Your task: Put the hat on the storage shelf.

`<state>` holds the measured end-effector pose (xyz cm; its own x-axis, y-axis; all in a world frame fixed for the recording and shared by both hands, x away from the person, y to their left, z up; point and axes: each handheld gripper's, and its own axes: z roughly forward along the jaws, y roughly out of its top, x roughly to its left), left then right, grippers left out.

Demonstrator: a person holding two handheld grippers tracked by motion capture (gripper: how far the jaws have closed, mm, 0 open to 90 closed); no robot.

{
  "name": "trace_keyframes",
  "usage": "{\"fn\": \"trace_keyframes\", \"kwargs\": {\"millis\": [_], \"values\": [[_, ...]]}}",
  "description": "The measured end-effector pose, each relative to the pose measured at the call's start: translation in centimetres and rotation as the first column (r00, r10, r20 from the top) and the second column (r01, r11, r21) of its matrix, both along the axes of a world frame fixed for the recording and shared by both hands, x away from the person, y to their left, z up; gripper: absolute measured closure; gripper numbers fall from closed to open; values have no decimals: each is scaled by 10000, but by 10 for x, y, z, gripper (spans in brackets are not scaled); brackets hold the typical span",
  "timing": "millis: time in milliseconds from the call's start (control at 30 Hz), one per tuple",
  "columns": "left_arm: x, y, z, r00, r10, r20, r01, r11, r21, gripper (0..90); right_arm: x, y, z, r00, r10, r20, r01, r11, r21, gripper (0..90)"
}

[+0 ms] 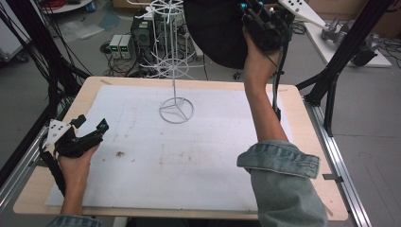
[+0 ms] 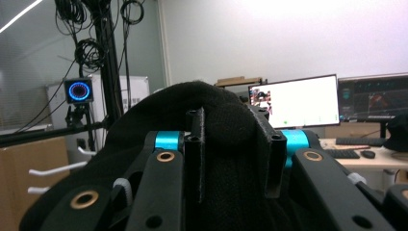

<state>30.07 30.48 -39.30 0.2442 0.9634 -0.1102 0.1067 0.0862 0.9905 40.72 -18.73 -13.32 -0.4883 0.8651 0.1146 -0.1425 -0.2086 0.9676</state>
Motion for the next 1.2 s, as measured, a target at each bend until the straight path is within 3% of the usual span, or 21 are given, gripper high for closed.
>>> {"fn": "trace_keyframes", "kwargs": {"millis": [267,500,567,967,1200], "values": [[0,-2,0,10000,-44,5,44,10000,23,181,7,-3,-19,9967,271,-762,-292,9992,-265,698],[0,-2,0,10000,-44,1,44,10000,50,181,10,-2,-32,9936,433,-1045,-484,9977,-474,695],[0,-2,0,10000,-42,-11,42,10000,63,181,12,-2,-39,9913,405,-1252,-510,9953,-825,693],[0,-2,-1,10000,-46,-24,46,9999,106,181,15,-1,-61,9865,567,-1537,-703,9939,-851,687],[0,-1,-1,10000,-47,-53,47,9999,89,181,16,3,-63,9845,585,-1651,-746,9929,-927,664]]}}
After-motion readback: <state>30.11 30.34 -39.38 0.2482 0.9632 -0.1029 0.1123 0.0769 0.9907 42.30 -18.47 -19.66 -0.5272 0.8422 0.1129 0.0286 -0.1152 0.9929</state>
